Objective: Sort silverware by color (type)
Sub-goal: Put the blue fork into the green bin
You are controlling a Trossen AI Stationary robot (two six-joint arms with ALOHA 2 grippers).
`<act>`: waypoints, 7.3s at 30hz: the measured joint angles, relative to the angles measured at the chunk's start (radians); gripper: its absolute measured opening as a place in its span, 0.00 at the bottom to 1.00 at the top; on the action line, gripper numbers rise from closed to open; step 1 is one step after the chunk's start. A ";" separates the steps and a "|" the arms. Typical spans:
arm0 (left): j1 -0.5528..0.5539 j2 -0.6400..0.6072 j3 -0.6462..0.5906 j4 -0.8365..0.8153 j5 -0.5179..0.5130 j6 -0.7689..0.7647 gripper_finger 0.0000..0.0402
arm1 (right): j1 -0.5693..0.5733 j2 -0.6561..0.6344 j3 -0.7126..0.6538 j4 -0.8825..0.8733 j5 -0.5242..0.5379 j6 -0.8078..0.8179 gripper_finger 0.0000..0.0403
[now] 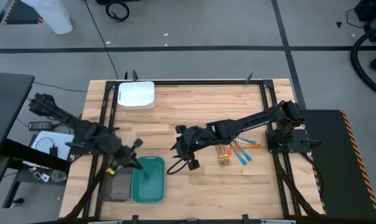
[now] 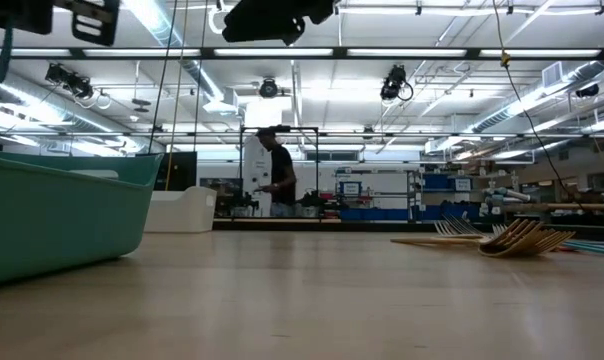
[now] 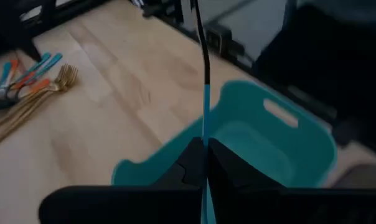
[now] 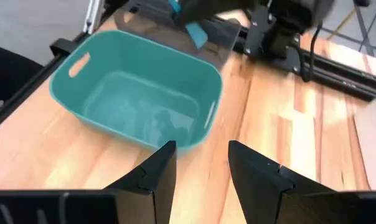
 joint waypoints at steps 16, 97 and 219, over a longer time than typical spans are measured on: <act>-0.324 0.004 0.064 -0.353 -0.207 -0.258 0.04 | 0.010 0.000 0.000 -0.033 0.059 0.041 0.39; -0.412 0.781 0.468 -0.855 0.003 -0.178 0.04 | 0.036 0.002 0.000 0.049 0.166 0.129 0.33; -0.074 1.067 0.729 -0.693 -0.055 0.214 0.04 | 0.307 -0.127 -0.010 -0.180 0.802 0.283 0.33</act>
